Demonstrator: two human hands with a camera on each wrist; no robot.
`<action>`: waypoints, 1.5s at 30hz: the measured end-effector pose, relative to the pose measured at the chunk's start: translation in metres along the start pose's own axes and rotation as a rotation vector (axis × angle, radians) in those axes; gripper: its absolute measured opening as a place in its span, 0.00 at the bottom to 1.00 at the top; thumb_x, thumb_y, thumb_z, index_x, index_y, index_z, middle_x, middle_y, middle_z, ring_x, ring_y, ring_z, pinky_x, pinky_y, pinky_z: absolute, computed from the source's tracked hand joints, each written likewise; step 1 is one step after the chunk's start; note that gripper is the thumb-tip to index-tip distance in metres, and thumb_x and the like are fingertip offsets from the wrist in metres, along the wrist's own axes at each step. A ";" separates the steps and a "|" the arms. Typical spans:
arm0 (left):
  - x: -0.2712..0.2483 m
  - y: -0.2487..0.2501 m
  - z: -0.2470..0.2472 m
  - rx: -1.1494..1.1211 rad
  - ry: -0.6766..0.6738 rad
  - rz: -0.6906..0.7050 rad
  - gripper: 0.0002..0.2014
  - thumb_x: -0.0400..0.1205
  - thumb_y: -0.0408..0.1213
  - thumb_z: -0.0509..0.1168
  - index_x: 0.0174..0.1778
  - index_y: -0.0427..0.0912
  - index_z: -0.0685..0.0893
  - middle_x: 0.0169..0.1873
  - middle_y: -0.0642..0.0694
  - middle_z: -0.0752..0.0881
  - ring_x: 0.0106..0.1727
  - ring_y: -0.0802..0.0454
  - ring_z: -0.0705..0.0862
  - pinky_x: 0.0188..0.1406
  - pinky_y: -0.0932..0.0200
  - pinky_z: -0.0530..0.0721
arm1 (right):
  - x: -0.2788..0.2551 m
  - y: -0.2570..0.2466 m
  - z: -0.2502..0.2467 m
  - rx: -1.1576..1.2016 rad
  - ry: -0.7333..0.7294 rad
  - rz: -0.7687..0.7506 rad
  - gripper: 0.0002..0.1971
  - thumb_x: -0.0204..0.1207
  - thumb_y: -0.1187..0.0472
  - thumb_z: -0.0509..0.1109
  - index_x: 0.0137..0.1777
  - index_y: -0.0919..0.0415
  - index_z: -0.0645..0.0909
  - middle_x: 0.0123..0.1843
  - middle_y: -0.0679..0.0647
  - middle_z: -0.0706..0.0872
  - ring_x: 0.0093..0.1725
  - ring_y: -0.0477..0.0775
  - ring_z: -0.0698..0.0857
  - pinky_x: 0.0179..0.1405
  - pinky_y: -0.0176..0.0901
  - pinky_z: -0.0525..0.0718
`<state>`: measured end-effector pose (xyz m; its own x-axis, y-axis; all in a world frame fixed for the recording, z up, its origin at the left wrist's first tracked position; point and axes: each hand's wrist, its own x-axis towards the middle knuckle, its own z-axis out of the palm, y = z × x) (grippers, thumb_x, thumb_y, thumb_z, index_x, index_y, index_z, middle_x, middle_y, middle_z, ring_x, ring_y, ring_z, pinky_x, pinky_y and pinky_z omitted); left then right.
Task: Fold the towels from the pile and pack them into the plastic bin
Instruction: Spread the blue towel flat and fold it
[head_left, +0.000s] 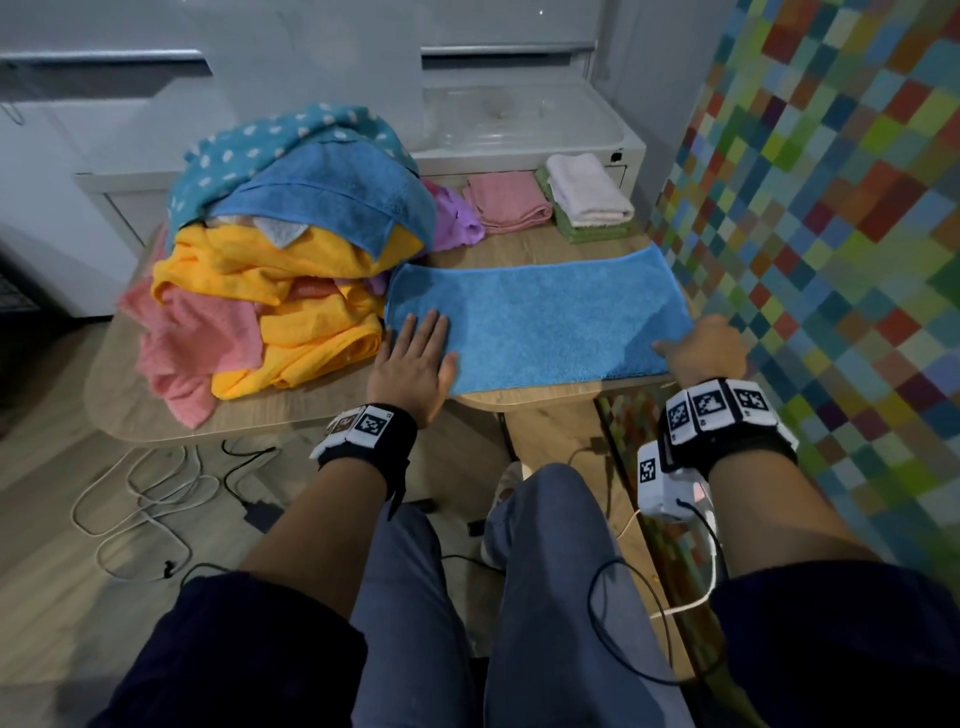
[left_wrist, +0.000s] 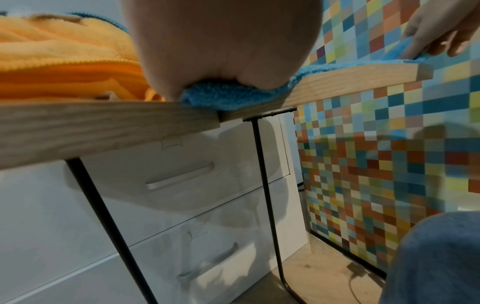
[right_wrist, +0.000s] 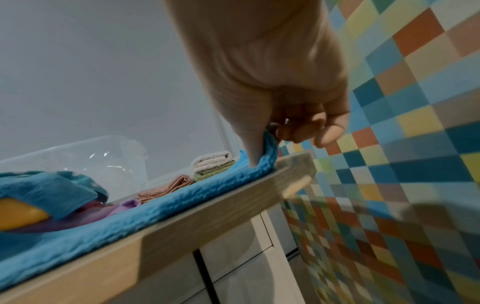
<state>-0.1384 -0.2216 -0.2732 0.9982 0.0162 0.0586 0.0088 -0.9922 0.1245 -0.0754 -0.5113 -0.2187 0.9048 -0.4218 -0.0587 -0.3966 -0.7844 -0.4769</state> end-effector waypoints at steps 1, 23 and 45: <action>0.000 0.000 0.000 0.000 -0.008 -0.005 0.27 0.88 0.50 0.37 0.83 0.47 0.45 0.83 0.50 0.45 0.84 0.49 0.43 0.82 0.49 0.41 | -0.003 0.000 0.003 0.021 0.040 -0.038 0.22 0.74 0.60 0.73 0.62 0.73 0.76 0.63 0.69 0.81 0.64 0.68 0.79 0.57 0.57 0.80; 0.040 0.058 -0.027 -0.870 0.081 -0.167 0.13 0.83 0.42 0.61 0.61 0.42 0.74 0.49 0.48 0.83 0.56 0.46 0.82 0.58 0.50 0.77 | -0.070 -0.034 0.081 0.217 -0.011 -0.913 0.12 0.66 0.75 0.70 0.49 0.68 0.74 0.60 0.65 0.83 0.72 0.65 0.75 0.78 0.53 0.62; 0.036 0.036 -0.004 -0.039 -0.090 0.207 0.29 0.86 0.56 0.45 0.82 0.56 0.46 0.83 0.56 0.44 0.84 0.52 0.43 0.80 0.45 0.40 | 0.005 -0.080 0.073 -0.359 -0.357 -0.827 0.27 0.87 0.50 0.42 0.84 0.55 0.45 0.86 0.50 0.44 0.84 0.51 0.41 0.82 0.54 0.40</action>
<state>-0.1028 -0.2561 -0.2625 0.9798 -0.2000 -0.0013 -0.1974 -0.9676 0.1574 -0.0278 -0.4175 -0.2452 0.8892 0.4424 -0.1163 0.4164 -0.8881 -0.1947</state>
